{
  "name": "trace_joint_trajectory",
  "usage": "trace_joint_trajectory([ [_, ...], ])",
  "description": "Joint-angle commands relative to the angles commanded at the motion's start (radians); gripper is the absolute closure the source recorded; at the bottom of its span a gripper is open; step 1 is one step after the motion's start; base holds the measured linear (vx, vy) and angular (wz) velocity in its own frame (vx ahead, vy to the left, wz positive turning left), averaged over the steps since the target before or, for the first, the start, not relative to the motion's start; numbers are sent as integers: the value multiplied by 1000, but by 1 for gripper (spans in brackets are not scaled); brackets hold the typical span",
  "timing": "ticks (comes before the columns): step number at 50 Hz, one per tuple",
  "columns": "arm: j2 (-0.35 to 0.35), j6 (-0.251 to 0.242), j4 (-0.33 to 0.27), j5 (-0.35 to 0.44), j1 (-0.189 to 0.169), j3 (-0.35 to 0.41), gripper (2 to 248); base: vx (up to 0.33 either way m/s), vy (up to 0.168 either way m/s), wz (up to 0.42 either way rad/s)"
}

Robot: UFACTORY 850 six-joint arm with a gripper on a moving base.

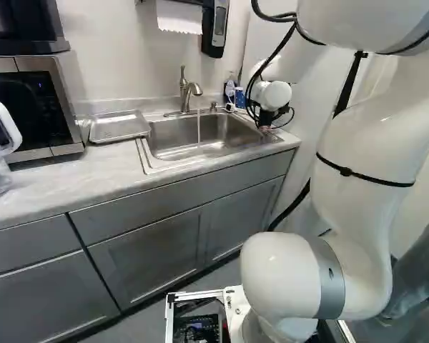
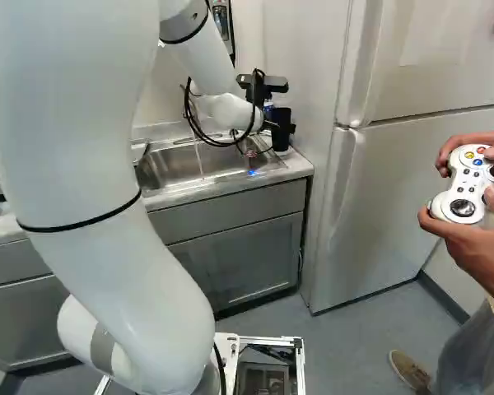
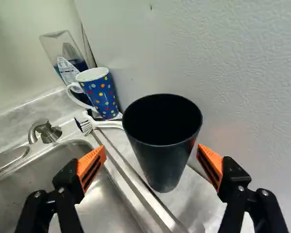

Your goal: Rinse the cup and place it in the tray

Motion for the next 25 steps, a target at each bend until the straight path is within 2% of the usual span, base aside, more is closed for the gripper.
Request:
trace_joint_trajectory([
  [25, 0, 0, 0, 0, -1, 0, 3, 0, 0, 0],
])
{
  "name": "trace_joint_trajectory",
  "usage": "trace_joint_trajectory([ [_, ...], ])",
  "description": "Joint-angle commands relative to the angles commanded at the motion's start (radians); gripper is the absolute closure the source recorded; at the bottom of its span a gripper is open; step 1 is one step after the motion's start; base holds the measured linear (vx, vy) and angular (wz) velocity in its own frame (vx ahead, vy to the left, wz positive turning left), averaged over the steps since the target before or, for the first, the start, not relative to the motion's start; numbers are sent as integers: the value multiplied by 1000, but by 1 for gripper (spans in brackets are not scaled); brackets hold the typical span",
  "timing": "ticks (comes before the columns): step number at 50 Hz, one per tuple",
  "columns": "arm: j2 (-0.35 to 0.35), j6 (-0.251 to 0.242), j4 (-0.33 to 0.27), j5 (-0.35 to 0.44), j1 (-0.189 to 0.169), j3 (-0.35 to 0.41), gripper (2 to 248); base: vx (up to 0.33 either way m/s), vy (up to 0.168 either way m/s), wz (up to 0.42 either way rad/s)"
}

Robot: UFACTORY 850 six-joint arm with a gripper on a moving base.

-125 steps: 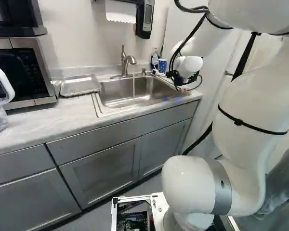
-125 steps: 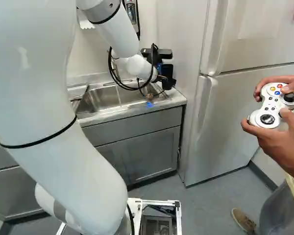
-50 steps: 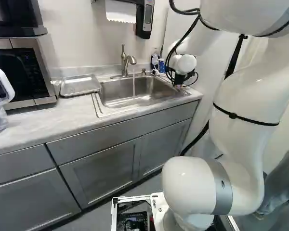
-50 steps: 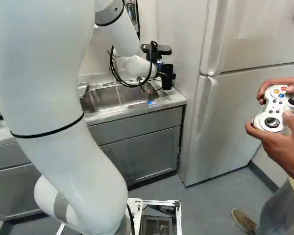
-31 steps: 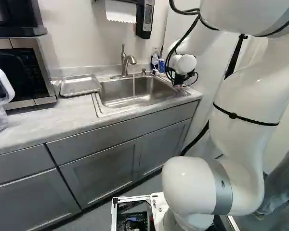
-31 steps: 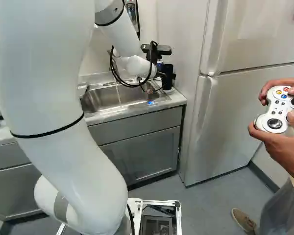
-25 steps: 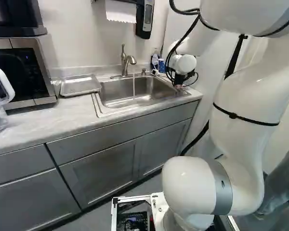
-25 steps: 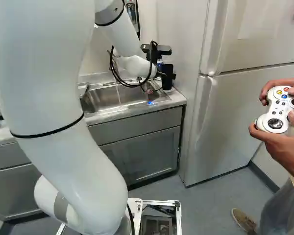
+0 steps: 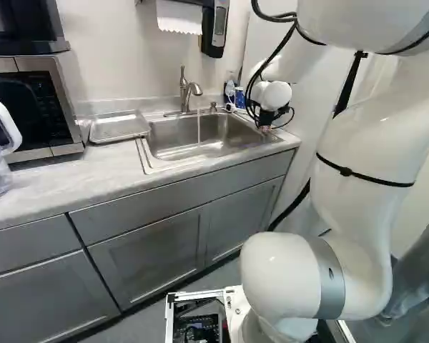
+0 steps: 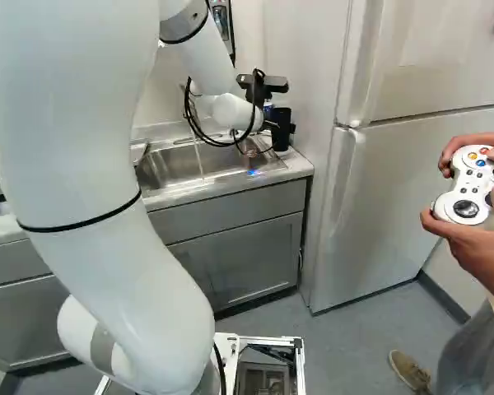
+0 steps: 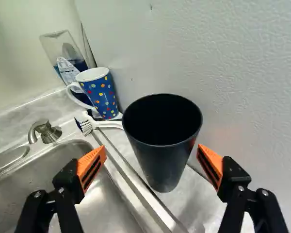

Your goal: Rinse the cup and place it in the tray

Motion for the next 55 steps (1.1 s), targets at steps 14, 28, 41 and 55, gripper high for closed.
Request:
trace_joint_trajectory([
  [14, -2, 0, 0, 0, -4, -2, 3, 0, 0, 0],
  [28, -2, 0, 0, 0, -4, -2, 65, 0, 0, 0],
  [41, -2, 0, 0, 0, -4, -2, 129, 0, 0, 0],
  [55, 0, 0, 0, 0, -4, -2, 129, 0, 0, 0],
])
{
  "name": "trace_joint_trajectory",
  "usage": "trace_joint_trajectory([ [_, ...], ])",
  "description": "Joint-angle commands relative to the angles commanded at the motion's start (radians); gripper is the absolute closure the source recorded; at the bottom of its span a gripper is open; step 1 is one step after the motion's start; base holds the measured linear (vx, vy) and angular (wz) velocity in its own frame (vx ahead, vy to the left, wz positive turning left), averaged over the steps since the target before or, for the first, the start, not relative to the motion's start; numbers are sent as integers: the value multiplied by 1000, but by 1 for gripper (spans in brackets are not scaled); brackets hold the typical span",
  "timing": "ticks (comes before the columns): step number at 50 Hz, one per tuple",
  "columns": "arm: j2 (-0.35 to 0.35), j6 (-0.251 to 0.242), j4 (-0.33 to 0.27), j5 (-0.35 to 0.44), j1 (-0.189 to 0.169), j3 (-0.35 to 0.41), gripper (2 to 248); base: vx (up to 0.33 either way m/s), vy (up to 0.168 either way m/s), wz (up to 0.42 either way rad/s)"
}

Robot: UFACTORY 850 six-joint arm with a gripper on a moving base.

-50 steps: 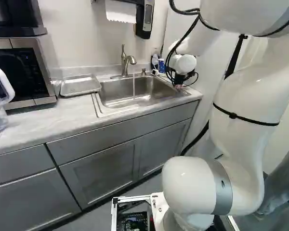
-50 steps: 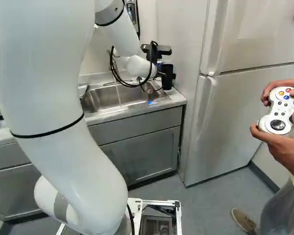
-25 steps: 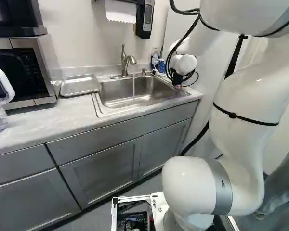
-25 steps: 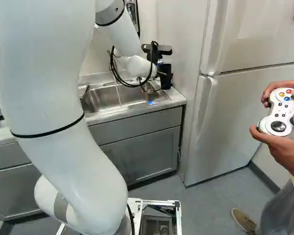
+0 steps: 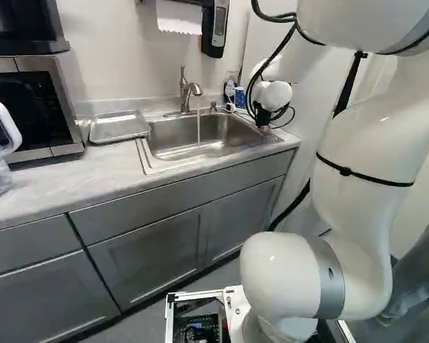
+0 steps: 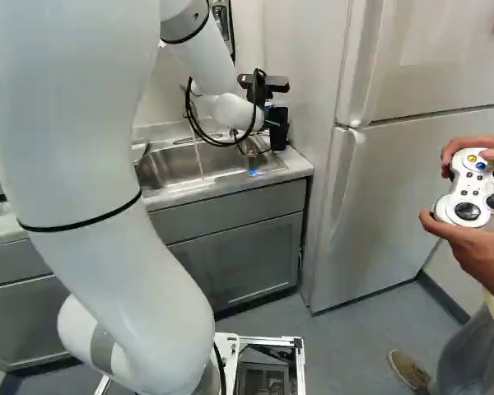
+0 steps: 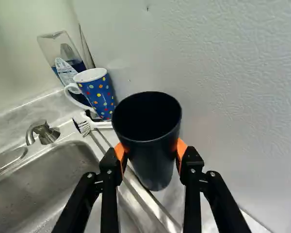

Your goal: Rinse the cup and place it in the tray

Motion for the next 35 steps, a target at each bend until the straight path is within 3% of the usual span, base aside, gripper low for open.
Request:
trace_joint_trajectory([
  [15, 19, 0, 0, 0, 5, -9, 129, 0, 0, 0],
  [35, 13, 0, 0, 0, 57, -59, 129, 0, 0, 0],
])
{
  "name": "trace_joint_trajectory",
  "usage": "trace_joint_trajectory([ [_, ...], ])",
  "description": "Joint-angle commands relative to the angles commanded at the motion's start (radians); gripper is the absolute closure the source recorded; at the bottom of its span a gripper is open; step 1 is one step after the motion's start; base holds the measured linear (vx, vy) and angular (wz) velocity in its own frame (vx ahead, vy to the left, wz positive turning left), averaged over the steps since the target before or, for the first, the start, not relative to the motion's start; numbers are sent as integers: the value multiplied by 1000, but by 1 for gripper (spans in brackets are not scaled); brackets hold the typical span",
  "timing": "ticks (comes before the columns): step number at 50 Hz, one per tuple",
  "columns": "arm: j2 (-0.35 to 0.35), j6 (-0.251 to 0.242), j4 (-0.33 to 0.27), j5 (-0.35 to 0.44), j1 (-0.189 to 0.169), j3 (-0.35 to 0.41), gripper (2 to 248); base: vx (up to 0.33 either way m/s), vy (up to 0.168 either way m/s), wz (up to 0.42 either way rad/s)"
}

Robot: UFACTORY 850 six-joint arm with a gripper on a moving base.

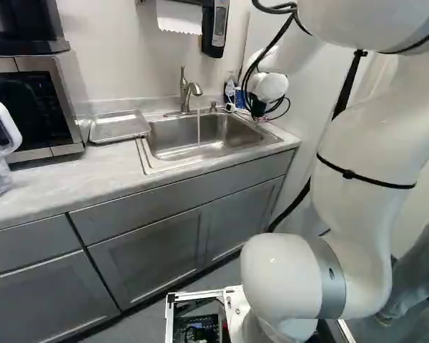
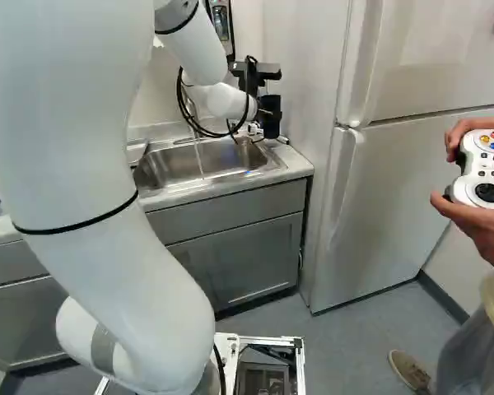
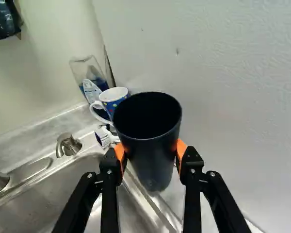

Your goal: Rinse the cup and place it in the tray

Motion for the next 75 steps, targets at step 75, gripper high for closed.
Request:
trace_joint_trajectory([
  [75, 168, 0, -43, -102, 131, 145, 129, 0, 0, 0],
])
